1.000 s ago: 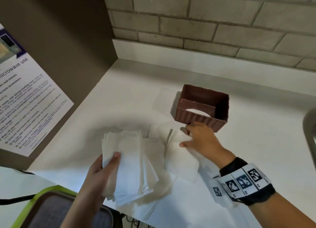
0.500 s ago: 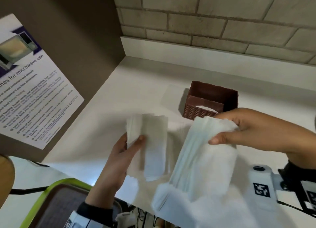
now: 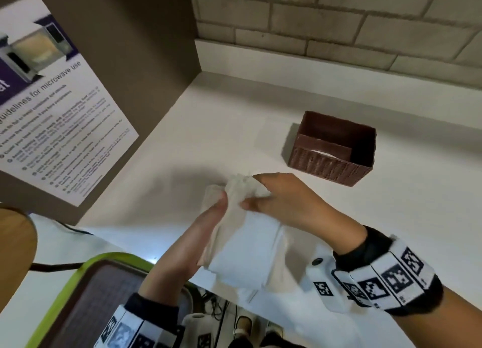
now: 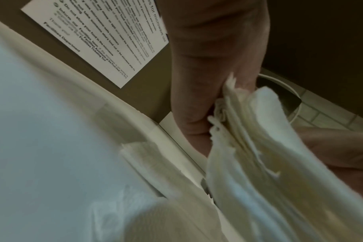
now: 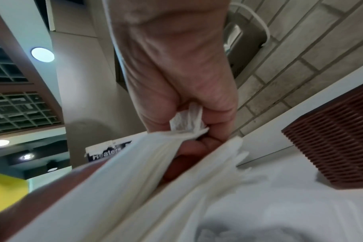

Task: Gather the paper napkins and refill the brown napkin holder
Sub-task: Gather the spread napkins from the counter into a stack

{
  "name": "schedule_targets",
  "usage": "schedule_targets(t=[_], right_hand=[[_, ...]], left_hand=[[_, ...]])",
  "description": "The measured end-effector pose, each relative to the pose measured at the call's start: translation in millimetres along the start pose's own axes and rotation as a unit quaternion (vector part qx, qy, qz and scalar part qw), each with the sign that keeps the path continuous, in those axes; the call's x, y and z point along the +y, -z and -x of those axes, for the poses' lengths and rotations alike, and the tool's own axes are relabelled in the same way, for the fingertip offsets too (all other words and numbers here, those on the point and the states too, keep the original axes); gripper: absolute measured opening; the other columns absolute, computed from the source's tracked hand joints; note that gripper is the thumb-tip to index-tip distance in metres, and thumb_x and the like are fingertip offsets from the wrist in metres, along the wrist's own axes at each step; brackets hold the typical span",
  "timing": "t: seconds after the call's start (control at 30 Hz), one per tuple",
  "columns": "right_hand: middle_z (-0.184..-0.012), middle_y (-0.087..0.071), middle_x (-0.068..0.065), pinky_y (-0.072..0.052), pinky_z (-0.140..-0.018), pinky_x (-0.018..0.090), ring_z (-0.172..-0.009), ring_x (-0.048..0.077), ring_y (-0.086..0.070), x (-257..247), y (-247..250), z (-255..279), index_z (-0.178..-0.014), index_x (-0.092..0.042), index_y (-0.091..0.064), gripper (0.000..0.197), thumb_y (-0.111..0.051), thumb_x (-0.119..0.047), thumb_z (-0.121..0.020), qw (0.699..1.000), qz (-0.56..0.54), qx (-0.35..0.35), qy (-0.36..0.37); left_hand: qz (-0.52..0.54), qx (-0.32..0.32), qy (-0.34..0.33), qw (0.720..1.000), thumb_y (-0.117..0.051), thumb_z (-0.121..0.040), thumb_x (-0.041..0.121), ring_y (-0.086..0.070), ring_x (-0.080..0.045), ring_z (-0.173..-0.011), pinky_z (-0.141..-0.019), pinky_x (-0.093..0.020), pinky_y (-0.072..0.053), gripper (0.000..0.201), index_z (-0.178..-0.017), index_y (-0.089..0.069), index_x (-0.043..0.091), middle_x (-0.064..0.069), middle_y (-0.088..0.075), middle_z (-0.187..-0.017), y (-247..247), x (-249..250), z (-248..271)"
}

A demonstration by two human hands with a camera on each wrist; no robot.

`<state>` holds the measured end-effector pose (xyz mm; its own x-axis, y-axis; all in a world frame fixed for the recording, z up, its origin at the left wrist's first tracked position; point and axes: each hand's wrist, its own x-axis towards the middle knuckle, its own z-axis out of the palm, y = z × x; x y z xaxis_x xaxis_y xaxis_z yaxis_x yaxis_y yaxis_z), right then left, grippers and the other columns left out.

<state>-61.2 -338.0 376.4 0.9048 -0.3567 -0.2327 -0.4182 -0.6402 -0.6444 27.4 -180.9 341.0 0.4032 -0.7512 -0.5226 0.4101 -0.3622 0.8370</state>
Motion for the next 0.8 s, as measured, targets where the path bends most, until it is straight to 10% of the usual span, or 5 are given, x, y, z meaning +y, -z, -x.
schedule_targets(t=[0.2, 0.33, 0.47, 0.67, 0.8], right_hand=[[-0.095, -0.065, -0.003, -0.047, -0.076, 0.021, -0.080, 0.014, -0.063, 20, 15, 6, -0.113, -0.020, -0.060, 0.030, -0.062, -0.037, -0.088, 0.982, -0.133, 0.125, -0.050], [-0.099, -0.069, 0.003, -0.048, -0.081, 0.034, -0.090, 0.021, -0.066, 65, 20, 26, -0.108, -0.019, -0.063, 0.024, -0.059, -0.033, -0.090, 0.974, -0.105, 0.147, -0.138], [-0.099, -0.064, 0.000, -0.040, -0.062, 0.016, -0.078, 0.013, -0.059, 83, -8, 36, -0.108, -0.020, -0.061, 0.023, -0.063, -0.030, -0.088, 0.982, -0.029, 0.092, -0.160], [-0.137, -0.042, -0.002, -0.034, -0.104, 0.040, -0.125, 0.024, -0.039, 60, -49, 9, -0.141, -0.032, -0.037, 0.060, -0.054, -0.054, -0.087, 0.995, 0.075, 0.048, -0.054], [-0.145, -0.032, 0.005, -0.029, -0.105, 0.043, -0.132, 0.028, -0.029, 48, -63, -15, -0.146, -0.026, -0.021, 0.077, -0.057, -0.055, -0.085, 0.988, 0.145, 0.003, -0.056]], left_hand=[[-0.027, 0.180, -0.043, 0.982, -0.064, -0.091, 0.014, -0.075, -0.006, -0.071, -0.054, -0.015, -0.055, 0.023, -0.114, -0.064, 0.011, -0.002, -0.080, -0.090, 37, -11, 11], [0.062, 0.287, -0.034, 0.955, -0.061, -0.094, 0.022, -0.071, -0.025, -0.088, -0.073, -0.033, -0.056, 0.027, -0.119, -0.063, 0.014, -0.007, -0.074, -0.098, 84, -14, 31], [0.085, 0.295, -0.006, 0.952, -0.062, -0.091, 0.032, -0.076, -0.025, -0.072, -0.063, -0.038, -0.059, 0.024, -0.112, -0.067, 0.022, -0.005, -0.079, -0.088, 103, -20, 47], [0.090, 0.270, 0.023, 0.958, -0.059, -0.093, 0.029, -0.074, -0.031, -0.091, -0.068, -0.038, -0.055, 0.026, -0.115, -0.067, 0.019, -0.009, -0.079, -0.099, 95, -24, 53], [0.090, 0.258, 0.027, 0.962, -0.060, -0.092, 0.028, -0.070, -0.026, -0.090, -0.068, -0.035, -0.051, 0.029, -0.118, -0.064, 0.017, -0.008, -0.076, -0.100, 87, -23, 58]])
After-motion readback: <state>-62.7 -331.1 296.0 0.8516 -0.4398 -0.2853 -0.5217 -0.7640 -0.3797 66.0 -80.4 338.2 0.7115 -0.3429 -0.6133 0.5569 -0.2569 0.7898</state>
